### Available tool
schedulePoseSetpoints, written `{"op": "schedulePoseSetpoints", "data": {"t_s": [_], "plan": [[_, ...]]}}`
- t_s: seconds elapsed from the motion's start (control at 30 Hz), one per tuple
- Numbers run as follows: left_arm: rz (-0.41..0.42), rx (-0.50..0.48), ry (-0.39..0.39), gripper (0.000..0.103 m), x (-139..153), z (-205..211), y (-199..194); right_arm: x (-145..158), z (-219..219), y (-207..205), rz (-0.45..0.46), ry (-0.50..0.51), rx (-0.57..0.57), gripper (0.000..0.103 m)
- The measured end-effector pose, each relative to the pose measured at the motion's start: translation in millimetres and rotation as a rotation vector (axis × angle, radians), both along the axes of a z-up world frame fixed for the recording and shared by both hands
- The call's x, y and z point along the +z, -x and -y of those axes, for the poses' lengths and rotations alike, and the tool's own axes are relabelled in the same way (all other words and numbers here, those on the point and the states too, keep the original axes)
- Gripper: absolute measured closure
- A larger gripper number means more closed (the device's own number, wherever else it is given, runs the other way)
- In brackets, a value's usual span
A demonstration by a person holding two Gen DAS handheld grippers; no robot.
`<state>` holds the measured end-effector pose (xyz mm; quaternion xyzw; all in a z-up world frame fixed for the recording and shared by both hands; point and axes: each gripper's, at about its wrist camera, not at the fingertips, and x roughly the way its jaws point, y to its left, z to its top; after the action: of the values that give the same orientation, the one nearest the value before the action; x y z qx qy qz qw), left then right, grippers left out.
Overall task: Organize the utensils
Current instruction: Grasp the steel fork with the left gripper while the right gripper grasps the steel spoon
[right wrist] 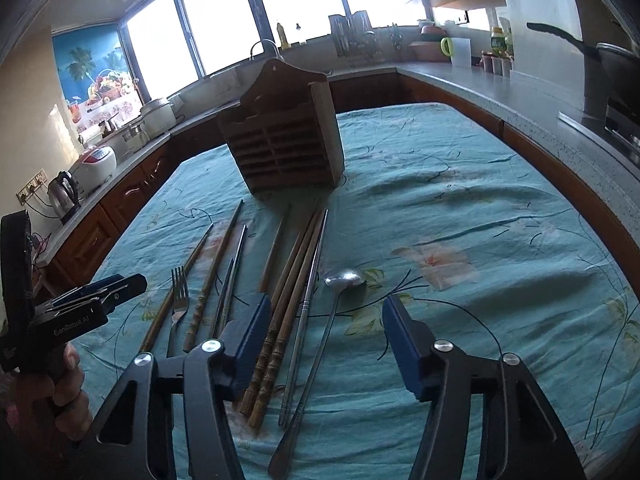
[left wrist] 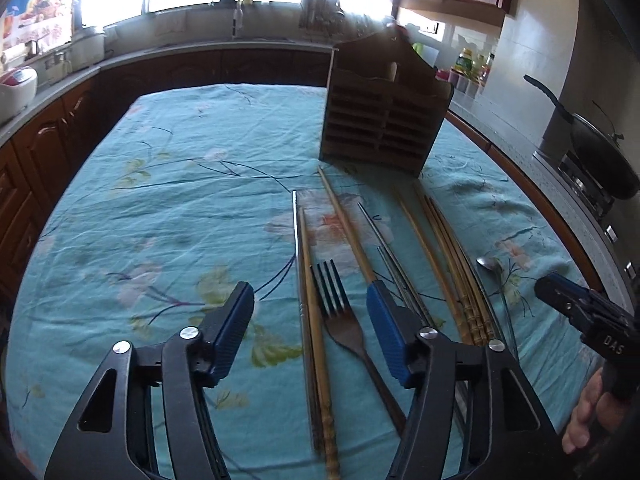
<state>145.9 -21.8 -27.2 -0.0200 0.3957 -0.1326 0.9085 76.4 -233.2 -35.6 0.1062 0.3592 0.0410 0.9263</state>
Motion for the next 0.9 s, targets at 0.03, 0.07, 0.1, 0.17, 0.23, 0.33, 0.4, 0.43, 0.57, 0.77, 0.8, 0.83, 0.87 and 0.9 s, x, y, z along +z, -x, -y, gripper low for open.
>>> {"op": "schedulePoseSetpoints", "data": {"t_s": [0.03, 0.07, 0.1, 0.17, 0.23, 0.33, 0.4, 0.43, 0.57, 0.77, 0.8, 0.83, 0.87, 0.9], "plan": [[-0.012, -0.013, 0.0, 0.049, -2, 2, -6, -2, 0, -4, -0.016, -0.003, 0.002, 0.055], [-0.023, -0.026, -0.002, 0.052, -4, 5, -12, -5, 0, -8, -0.031, -0.006, 0.004, 0.057], [-0.032, -0.036, -0.004, 0.054, -6, 7, -17, -7, 0, -12, -0.042, -0.011, 0.006, 0.059], [-0.054, -0.058, -0.013, 0.059, -11, 11, -25, -12, 1, -18, -0.069, -0.019, 0.005, 0.061], [-0.072, -0.072, -0.023, 0.066, -16, 14, -32, -15, 1, -24, -0.091, -0.024, 0.008, 0.064], [-0.1, -0.087, -0.028, 0.08, -23, 16, -39, -20, 0, -31, -0.121, -0.016, 0.01, 0.065], [-0.099, -0.099, -0.011, 0.083, -23, 16, -40, -24, -1, -36, -0.142, -0.015, 0.012, 0.067], [-0.092, -0.104, -0.016, 0.085, -22, 17, -40, -27, -1, -39, -0.154, -0.014, 0.013, 0.069], [-0.065, -0.139, -0.033, 0.096, -20, 25, -39, -32, -2, -44, -0.163, -0.002, 0.015, 0.071], [-0.053, -0.153, -0.043, 0.101, -18, 26, -36, -34, 2, -48, -0.166, -0.039, 0.026, 0.099], [-0.052, -0.15, -0.035, 0.101, -16, 24, -34, -33, 3, -47, -0.162, -0.043, 0.028, 0.099], [-0.049, -0.145, -0.024, 0.101, -14, 21, -33, -32, 3, -46, -0.158, -0.053, 0.032, 0.099], [-0.042, -0.141, -0.012, 0.101, -10, 19, -31, -30, 5, -44, -0.151, -0.062, 0.034, 0.099], [-0.033, -0.137, -0.002, 0.101, -7, 17, -30, -28, 6, -44, -0.146, -0.066, 0.034, 0.099]]}}
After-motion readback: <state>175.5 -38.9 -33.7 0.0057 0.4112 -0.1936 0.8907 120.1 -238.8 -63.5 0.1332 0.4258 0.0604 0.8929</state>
